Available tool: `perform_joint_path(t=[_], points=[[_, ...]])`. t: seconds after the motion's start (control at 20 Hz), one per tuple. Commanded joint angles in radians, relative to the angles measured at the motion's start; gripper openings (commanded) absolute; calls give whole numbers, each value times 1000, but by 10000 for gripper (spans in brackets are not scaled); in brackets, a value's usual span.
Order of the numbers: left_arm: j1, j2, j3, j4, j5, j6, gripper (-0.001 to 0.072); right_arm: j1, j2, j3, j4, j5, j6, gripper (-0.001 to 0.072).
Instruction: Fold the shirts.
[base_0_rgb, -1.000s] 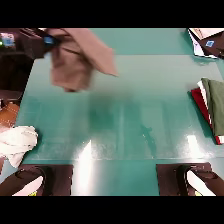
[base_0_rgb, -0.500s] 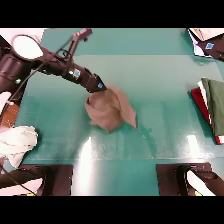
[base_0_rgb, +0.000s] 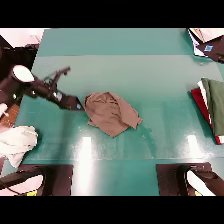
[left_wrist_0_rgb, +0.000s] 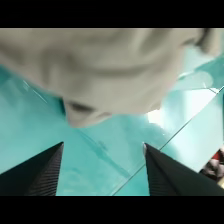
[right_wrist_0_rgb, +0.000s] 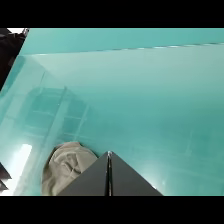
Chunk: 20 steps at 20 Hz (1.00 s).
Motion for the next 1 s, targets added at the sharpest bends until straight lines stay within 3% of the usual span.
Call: perform_joint_path(t=[0.0,0.15,0.25,0.45,0.75,0.8,0.85,0.9,0.95], points=[[19,26,-253,-138,185,72,589,0,-2,0,0,2,0,21],[19,19,-315,-241,361,70,588,0,-1,0,1,10,0,22],[19,-6,-317,-282,394,67,481,0,-2,0,1,16,0,22],[10,-42,-317,-429,444,123,481,0,-8,-2,0,47,0,22],[-91,-45,-317,-441,523,137,478,1,-11,-92,4,62,0,22],[-91,-45,-317,-443,515,136,428,1,-11,-105,3,62,0,22],[-87,-44,-315,-440,500,137,163,1,-11,-118,4,63,0,22],[-81,-43,-303,-435,475,137,33,1,-11,-131,5,66,0,22],[-71,-39,-278,-428,438,137,28,10,-11,-153,4,68,0,22]])
